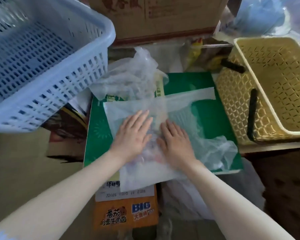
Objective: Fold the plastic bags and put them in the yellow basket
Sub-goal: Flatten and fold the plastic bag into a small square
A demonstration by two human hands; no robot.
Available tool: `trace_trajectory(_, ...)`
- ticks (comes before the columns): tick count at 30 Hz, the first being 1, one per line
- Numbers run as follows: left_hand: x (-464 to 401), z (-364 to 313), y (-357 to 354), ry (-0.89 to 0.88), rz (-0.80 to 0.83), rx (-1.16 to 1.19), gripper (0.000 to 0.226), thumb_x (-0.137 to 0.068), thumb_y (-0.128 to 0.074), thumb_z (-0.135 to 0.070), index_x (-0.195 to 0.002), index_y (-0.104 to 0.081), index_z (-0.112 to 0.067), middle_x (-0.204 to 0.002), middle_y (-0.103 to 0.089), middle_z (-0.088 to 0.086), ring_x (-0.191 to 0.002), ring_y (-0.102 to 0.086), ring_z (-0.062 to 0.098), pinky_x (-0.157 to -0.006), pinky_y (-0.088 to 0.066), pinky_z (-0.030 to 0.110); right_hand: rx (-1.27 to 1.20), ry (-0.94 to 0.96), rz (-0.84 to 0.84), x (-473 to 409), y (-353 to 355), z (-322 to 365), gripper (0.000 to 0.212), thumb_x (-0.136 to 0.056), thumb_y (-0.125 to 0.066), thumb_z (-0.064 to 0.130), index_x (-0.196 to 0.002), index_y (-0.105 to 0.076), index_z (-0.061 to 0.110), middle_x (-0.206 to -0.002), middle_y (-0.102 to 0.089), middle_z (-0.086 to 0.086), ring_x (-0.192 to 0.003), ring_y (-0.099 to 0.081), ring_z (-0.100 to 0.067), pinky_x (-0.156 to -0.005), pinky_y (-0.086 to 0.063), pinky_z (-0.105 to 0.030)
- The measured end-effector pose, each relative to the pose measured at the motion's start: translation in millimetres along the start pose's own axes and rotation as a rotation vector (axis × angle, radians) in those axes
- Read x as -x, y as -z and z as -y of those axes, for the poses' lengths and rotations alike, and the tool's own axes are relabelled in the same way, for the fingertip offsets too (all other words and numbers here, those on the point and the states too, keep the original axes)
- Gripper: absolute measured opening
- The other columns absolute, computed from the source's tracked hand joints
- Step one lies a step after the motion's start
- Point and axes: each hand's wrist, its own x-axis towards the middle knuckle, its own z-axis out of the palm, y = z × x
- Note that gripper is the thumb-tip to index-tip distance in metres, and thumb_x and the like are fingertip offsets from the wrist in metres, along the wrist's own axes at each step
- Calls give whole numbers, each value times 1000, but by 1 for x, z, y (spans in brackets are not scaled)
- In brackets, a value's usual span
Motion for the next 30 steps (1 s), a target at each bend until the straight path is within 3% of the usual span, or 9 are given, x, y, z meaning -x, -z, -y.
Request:
trace_trajectory(2, 26, 12, -16, 144, 190, -14, 85, -79, 3, -65, -147, -1, -15, -153, 12, 3, -141, 9, 17, -112, 10, 30, 35, 15, -9, -1, -1, -6, 71, -88, -7, 54, -149, -19, 18, -158, -9, -6, -145, -8, -22, -116, -5, -36)
trace_trajectory(4, 39, 30, -27, 212, 228, -60, 89, -71, 15, -73, -143, 12, -20, -147, 24, 2, -137, 21, 15, -110, 15, 31, 73, -18, -30, 0, 2, -19, 65, -94, -12, 52, -149, -18, 18, -158, -10, -7, -145, -8, -23, -116, -4, -36)
trace_trajectory(8, 33, 50, -21, 249, 252, -81, 87, -79, 0, -74, -147, 5, -19, -154, 16, 7, -142, 13, 20, -113, 10, 33, 17, -88, -87, 20, 19, -43, 61, -96, -28, 48, -142, -36, 9, -152, -29, -11, -140, -26, -26, -114, -13, -37)
trace_trajectory(12, 40, 18, -1, 191, 213, 17, 72, -92, -11, -58, -148, -5, -14, -157, 3, 4, -143, 4, 18, -110, 9, 31, -5, 95, -47, 57, 33, -40, 71, -85, -26, 59, -129, -53, 9, -134, -53, -8, -127, -45, -27, -112, -21, -41)
trace_trajectory(15, 63, -31, 6, -72, 206, 110, 77, -83, -20, -61, -134, -45, -9, -142, -42, 11, -131, -38, 24, -109, -22, 36, 60, 209, -16, 81, 31, -43, 69, -79, -47, 62, -124, -57, 12, -127, -58, -5, -122, -50, -25, -109, -26, -42)
trace_trajectory(17, 76, -43, -6, -237, 104, 83, 50, -80, -51, -50, -103, -64, -8, -107, -64, 11, -98, -62, 27, -85, -52, 38, 158, 274, -30, 89, 22, -45, 58, -74, -61, 51, -117, -62, 13, -121, -62, -5, -115, -57, -26, -104, -33, -43)
trace_trajectory(21, 86, -24, -13, -190, 6, 184, 19, -82, -47, -22, -79, -60, -8, -75, -59, 5, -66, -58, 23, -54, -49, 29, 206, 280, -189, 87, 9, -29, 31, -73, -62, 25, -100, -69, 11, -103, -68, -4, -92, -65, -28, -82, -50, -38)
trace_trajectory(26, 108, 15, 0, -54, -55, 316, 28, -86, -42, -24, -81, -64, -7, -77, -62, 5, -69, -60, 24, -64, -51, 32, 225, 304, -348, 75, -1, 8, 29, -88, -45, 30, -86, -71, 17, -88, -69, 2, -76, -62, -25, -68, -40, -31)
trace_trajectory(30, 119, 34, 14, 35, -166, 311, 3, -78, -68, -1, -79, -67, -4, -76, -62, 7, -71, -60, 25, -65, -50, 32, 180, 261, -477, 65, 2, 31, 25, -87, -47, 26, -75, -67, 16, -78, -66, 1, -68, -59, -25, -63, -30, -31)
